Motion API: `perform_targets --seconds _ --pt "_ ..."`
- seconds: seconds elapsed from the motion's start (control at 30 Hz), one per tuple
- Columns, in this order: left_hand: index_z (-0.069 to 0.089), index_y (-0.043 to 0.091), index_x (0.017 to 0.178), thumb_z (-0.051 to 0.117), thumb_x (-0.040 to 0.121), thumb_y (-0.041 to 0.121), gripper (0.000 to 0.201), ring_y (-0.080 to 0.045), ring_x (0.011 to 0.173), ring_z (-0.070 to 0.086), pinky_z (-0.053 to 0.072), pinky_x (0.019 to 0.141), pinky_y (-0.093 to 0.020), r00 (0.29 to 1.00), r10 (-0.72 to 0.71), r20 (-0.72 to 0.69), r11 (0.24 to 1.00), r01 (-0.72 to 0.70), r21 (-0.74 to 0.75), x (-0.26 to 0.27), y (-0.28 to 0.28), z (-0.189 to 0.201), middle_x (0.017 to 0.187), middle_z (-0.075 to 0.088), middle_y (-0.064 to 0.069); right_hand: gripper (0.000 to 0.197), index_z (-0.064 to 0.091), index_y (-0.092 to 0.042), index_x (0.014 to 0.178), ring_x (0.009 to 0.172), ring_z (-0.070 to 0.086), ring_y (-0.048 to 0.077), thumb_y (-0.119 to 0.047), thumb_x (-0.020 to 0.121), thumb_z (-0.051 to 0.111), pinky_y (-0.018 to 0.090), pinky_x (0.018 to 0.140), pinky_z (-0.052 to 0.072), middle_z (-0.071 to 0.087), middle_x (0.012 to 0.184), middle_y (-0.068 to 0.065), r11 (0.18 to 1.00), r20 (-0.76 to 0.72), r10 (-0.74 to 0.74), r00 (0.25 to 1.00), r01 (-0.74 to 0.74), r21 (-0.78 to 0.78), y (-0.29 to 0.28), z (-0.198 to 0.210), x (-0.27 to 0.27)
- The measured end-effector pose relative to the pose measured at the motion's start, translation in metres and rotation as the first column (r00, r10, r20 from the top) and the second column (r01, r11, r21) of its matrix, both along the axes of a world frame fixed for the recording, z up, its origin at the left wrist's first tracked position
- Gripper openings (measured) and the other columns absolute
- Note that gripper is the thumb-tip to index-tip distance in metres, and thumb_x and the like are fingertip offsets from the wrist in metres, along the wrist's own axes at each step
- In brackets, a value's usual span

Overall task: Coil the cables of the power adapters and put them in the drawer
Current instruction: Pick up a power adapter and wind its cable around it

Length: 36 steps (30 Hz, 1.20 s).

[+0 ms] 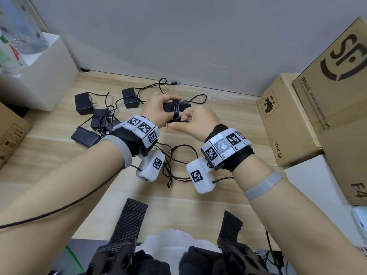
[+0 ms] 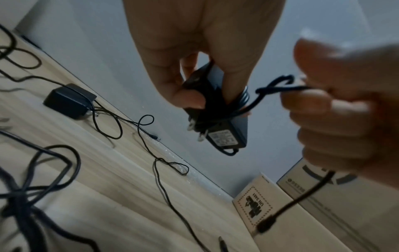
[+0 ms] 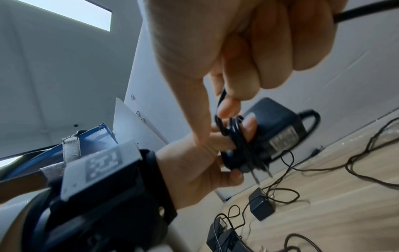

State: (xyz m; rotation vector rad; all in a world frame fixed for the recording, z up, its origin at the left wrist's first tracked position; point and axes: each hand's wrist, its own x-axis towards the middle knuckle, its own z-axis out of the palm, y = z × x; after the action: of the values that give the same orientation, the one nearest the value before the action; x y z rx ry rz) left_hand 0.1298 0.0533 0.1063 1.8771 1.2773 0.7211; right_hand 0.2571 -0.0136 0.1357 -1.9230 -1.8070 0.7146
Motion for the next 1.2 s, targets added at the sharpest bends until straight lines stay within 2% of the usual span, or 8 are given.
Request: perform_targets --seconds 0.17,0.3,0.5,0.7,0.77,0.87,1.0,1.2 --pt "0.066 0.019 0.108 0.079 0.068 0.012 0.043 -0.019 0.092 0.053 0.036 0.077 -0.019 0.981 -0.102 -0.167 0.994 0.096 -0.047 -0.002 -0.001 -0.006 0.096 0.054 -0.002 0.032 0.059 -0.009 0.057 0.052 0.044 0.011 -0.031 0.078 0.070 0.029 0.058 0.038 0.051 0.052 0.000 0.988 -0.190 -0.032 0.981 0.059 0.141 0.006 0.018 0.004" --pt "0.065 0.021 0.110 0.081 0.067 0.010 0.047 -0.012 0.087 0.055 0.043 0.070 -0.005 0.961 -0.257 -0.104 0.951 0.233 -0.202 0.001 -0.003 -0.001 0.094 0.061 0.003 0.035 0.053 -0.015 0.053 0.054 0.043 0.013 -0.033 0.079 0.069 0.032 0.060 0.039 0.049 0.051 0.000 0.969 -0.198 -0.087 0.976 0.129 0.211 0.011 0.023 0.009" --pt "0.064 0.046 0.097 0.078 0.070 0.008 0.049 -0.032 0.098 0.059 0.050 0.086 -0.048 0.897 -0.404 0.182 0.817 0.443 -0.368 -0.011 -0.002 0.013 0.106 0.067 0.000 0.030 0.060 -0.017 0.058 0.073 0.059 0.022 -0.037 0.081 0.066 0.036 0.075 0.048 0.066 0.071 0.009 0.968 -0.190 -0.181 0.965 0.209 0.137 0.014 0.005 0.036" --pt "0.068 0.038 0.102 0.091 0.043 0.039 0.064 -0.022 0.085 0.061 0.051 0.055 -0.028 0.687 -0.198 0.699 0.682 0.608 -0.405 -0.017 -0.004 0.014 0.107 0.062 0.001 0.032 0.063 -0.011 0.066 0.068 0.052 0.019 -0.035 0.087 0.056 0.045 0.072 0.047 0.061 0.068 0.013 0.964 -0.361 -0.209 0.909 0.253 0.078 0.012 -0.016 0.028" --pt "0.068 0.037 0.099 0.090 0.042 0.040 0.061 -0.016 0.081 0.066 0.054 0.056 -0.027 0.619 -0.101 0.779 0.710 0.593 -0.379 -0.014 -0.004 0.015 0.107 0.062 0.003 0.034 0.059 -0.014 0.061 0.054 0.042 0.014 -0.027 0.091 0.050 0.036 0.052 0.036 0.049 0.053 0.010 0.966 -0.361 -0.235 0.902 0.259 0.018 0.010 -0.015 0.023" --pt "0.066 0.032 0.100 0.083 0.055 0.031 0.048 -0.015 0.067 0.060 0.045 0.046 -0.020 0.558 0.074 0.827 0.774 0.491 -0.400 -0.007 -0.001 0.018 0.097 0.061 -0.001 0.038 0.052 -0.024 0.061 0.046 0.035 0.009 -0.027 0.097 0.039 0.024 0.050 0.026 0.039 0.053 -0.003 0.990 -0.259 -0.134 0.956 0.120 -0.071 0.002 -0.018 0.013" --pt "0.059 0.027 0.103 0.060 0.085 0.010 0.024 -0.016 0.069 0.055 0.040 0.044 -0.019 0.654 0.161 0.739 0.864 0.269 -0.426 -0.003 0.001 0.021 0.093 0.057 -0.001 0.035 0.055 -0.024 0.066 0.051 0.039 0.005 -0.027 0.097 0.039 0.025 0.057 0.032 0.041 0.054 -0.008 0.996 -0.263 -0.053 0.963 0.033 -0.081 -0.004 -0.022 0.000" --pt "0.061 0.028 0.102 0.068 0.082 0.008 0.028 -0.013 0.065 0.057 0.045 0.050 -0.024 0.813 0.134 0.566 0.930 0.094 -0.355 -0.005 0.000 0.021 0.087 0.060 0.007 0.028 0.060 -0.018 0.079 0.058 0.037 -0.001 -0.026 0.098 0.041 0.017 0.061 0.032 0.040 0.058 -0.016 0.994 -0.209 0.026 0.978 -0.047 -0.098 -0.005 -0.015 -0.003"
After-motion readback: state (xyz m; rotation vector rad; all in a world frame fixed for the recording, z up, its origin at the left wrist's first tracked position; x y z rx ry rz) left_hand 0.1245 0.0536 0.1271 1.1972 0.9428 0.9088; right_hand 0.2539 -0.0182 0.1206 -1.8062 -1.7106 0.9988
